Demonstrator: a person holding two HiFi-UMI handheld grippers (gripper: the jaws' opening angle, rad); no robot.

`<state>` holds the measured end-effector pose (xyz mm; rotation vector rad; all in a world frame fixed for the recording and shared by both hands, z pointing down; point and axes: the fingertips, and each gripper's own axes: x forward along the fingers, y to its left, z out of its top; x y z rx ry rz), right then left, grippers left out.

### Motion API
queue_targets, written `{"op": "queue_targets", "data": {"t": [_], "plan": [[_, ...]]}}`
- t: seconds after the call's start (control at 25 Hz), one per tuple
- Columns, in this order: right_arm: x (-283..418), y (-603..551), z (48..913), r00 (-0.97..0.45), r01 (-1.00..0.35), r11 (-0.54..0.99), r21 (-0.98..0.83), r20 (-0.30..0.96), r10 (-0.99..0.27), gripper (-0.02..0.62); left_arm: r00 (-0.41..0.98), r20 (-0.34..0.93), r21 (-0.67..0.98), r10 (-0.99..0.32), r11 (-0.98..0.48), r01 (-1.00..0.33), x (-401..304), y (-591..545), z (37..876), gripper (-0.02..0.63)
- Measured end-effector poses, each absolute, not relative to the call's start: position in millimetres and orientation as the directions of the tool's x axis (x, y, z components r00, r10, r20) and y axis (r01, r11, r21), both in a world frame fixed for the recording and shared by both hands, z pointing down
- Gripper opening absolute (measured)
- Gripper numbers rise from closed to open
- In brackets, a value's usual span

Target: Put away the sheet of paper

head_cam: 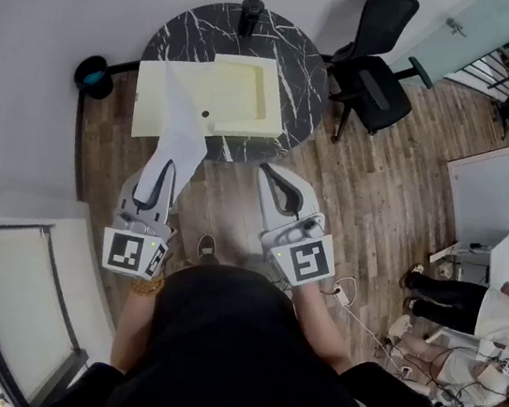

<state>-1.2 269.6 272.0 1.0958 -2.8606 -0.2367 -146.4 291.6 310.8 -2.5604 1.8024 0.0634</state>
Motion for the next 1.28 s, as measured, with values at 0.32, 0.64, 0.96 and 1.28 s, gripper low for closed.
{"op": "queue_targets", "data": {"t": [0.32,0.64,0.96,1.28], "plan": [[-7.5,270.7,259.2,-0.740,-0.672,0.733,0.108,-0.060,-0.670,-0.003,0.352,-0.045,-0.054,-0.935,-0.350,-0.935,-148.5,291.3,304.9,0.009],[1.5,274.2,257.5,-0.726,-0.684,0.714,0.149,-0.052,-0.685,-0.003,0.349,-0.022,-0.041,-0.937,-0.348,-0.937,-143.8,289.1,303.9,0.009],[38.2,258.0,260.0,-0.658,-0.747,0.645,0.158,-0.043,-0.752,-0.003,0.336,-0.014,-0.042,-0.942,-0.335,-0.941,-127.8,277.7,302.0,0.009],[61.6,248.9,265.7,-0.622,-0.774,0.605,0.190,-0.041,-0.782,-0.003,0.373,-0.012,-0.049,-0.928,-0.372,-0.927,-102.6,272.5,312.0,0.009]]}}
